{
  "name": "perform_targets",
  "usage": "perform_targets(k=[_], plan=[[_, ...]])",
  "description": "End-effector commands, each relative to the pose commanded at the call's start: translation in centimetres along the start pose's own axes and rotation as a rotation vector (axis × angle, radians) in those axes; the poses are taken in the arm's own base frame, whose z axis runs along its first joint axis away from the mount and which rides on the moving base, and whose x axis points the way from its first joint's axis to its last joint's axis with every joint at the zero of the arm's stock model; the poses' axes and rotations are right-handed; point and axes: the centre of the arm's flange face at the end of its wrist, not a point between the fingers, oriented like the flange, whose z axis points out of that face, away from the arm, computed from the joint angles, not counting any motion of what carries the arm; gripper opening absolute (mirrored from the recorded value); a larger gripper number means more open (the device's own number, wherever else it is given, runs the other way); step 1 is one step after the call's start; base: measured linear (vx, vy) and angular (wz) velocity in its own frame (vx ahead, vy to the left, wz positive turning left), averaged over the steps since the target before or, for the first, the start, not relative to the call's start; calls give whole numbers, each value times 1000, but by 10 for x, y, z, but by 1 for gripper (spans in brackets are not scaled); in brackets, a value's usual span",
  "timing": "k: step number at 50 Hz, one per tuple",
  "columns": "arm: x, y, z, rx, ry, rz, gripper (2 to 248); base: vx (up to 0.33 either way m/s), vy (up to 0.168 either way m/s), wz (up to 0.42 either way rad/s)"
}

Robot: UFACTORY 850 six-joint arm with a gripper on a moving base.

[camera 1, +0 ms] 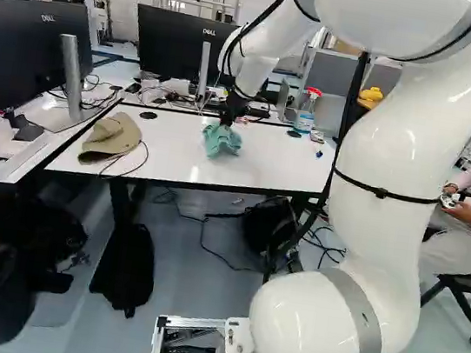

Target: Clean the table with the green towel

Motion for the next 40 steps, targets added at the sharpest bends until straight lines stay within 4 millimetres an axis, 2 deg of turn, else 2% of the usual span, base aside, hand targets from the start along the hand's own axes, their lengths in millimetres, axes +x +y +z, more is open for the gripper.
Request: perform_targets(k=[18,40], plan=[[-8,-32,1,31,-9,-48,23,0,0,0],[-27,-65,-6,63,-23,-101,23,0,0,0]])
